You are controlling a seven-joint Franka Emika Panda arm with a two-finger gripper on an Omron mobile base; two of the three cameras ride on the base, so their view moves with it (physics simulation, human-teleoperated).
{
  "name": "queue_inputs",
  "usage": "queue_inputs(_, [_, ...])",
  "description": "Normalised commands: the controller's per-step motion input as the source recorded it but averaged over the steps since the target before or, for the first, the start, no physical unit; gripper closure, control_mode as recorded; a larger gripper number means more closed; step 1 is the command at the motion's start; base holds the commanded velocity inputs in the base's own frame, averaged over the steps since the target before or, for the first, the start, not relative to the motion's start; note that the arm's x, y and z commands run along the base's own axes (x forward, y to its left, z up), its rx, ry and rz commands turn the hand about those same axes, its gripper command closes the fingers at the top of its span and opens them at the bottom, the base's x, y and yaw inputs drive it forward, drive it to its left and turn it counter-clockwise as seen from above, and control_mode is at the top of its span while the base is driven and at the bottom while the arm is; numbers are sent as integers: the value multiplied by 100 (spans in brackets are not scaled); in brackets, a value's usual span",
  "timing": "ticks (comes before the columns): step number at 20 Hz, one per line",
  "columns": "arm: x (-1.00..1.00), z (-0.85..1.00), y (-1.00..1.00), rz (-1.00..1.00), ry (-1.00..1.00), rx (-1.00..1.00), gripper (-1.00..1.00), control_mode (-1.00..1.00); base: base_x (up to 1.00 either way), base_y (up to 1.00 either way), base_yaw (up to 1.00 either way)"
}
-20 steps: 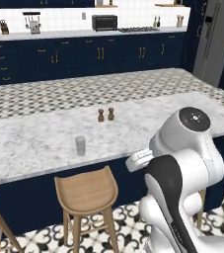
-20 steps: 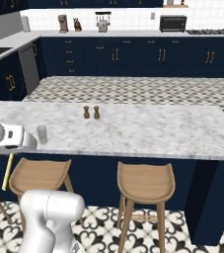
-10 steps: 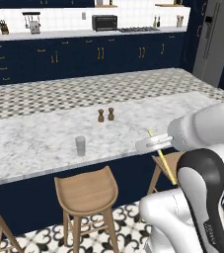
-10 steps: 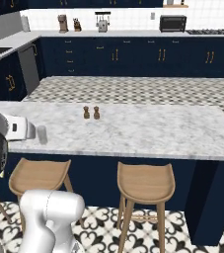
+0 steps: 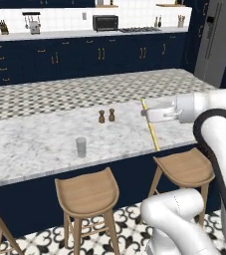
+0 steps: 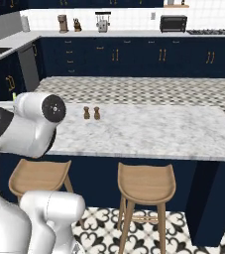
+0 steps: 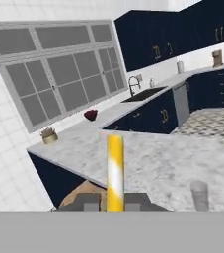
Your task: Take a straw from the drawer in front and place it inside the glass cup on the dining counter.
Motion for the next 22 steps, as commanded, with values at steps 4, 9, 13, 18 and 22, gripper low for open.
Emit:
queue_inputs(4, [81,7,58,37,0,28,100,-100,0,0,0])
queue_inputs(9, [74,-11,65,31,0,22,100,-100,0,0,0])
queue_inputs(13, [64,-44,27,29,0,19,100,-100,0,0,0])
queue_inputs(18, [46,-65,12,25,-1,11,100,-100,0,0,0])
queue_inputs(22, [57,-21,0,18,-6,8,100,-100,0,0,0])
